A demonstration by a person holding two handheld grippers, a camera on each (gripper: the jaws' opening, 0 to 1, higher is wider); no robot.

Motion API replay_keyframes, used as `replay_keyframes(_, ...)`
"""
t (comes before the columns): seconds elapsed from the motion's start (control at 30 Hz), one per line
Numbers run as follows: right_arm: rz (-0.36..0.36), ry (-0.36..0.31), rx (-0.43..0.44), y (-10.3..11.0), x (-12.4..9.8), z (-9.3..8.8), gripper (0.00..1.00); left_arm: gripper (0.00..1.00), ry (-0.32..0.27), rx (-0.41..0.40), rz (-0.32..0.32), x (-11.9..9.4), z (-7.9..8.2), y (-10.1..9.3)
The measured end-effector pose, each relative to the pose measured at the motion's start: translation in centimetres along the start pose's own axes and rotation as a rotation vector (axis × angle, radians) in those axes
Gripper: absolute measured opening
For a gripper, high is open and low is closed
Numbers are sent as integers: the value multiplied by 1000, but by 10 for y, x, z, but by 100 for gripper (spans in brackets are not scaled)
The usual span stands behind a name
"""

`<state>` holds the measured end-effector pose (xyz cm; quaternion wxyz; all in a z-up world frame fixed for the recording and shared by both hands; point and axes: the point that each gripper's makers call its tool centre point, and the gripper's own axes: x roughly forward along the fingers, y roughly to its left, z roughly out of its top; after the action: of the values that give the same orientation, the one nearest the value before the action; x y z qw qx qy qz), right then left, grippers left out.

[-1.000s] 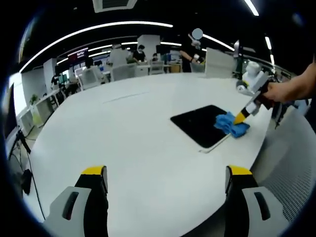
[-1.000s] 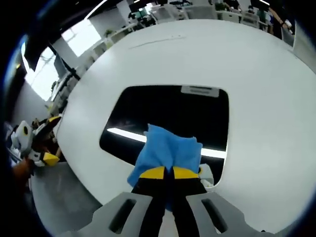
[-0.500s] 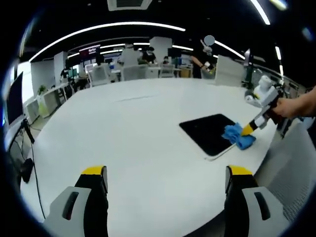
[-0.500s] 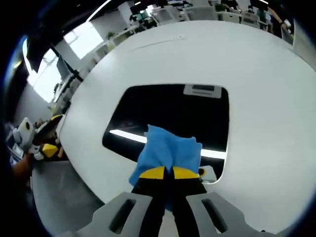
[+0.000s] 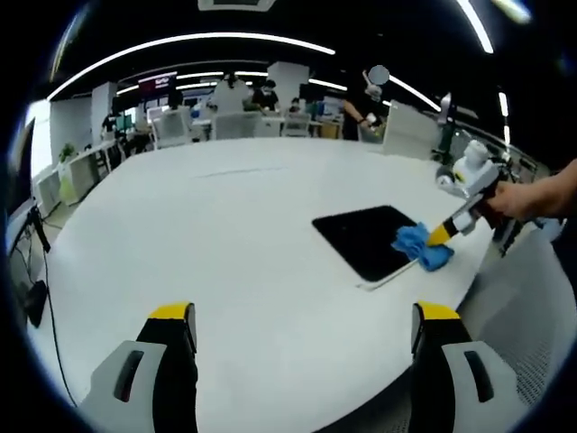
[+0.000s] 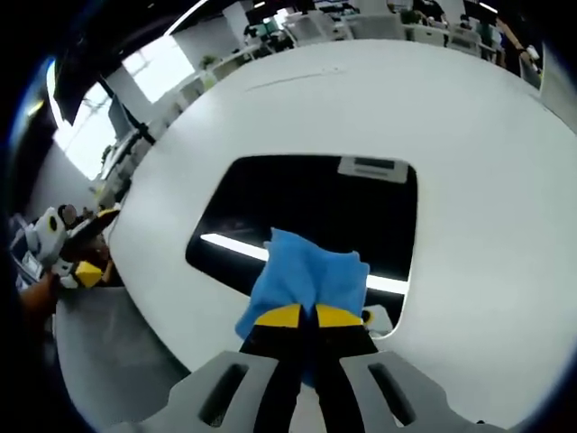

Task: Wipe the mirror surface with the cleaning cloth until all visible marks leave the cleaned area.

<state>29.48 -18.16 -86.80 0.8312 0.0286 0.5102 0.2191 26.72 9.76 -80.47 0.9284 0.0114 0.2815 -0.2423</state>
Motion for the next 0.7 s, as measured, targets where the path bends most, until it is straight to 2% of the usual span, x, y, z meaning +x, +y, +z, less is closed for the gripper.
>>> replay_keyframes(0.17,1,1,4,-4,-2,-1,0,99,2,-16,16,-1,-1,5)
replay_keyframes(0.33,3,-3,2,-7,-3,-1,0,99,19,6,12,0,-4,3)
replay_keyframes(0.7,0,-4,17,-22,-8,-2,0,99,31,0,18,1,-6,4)
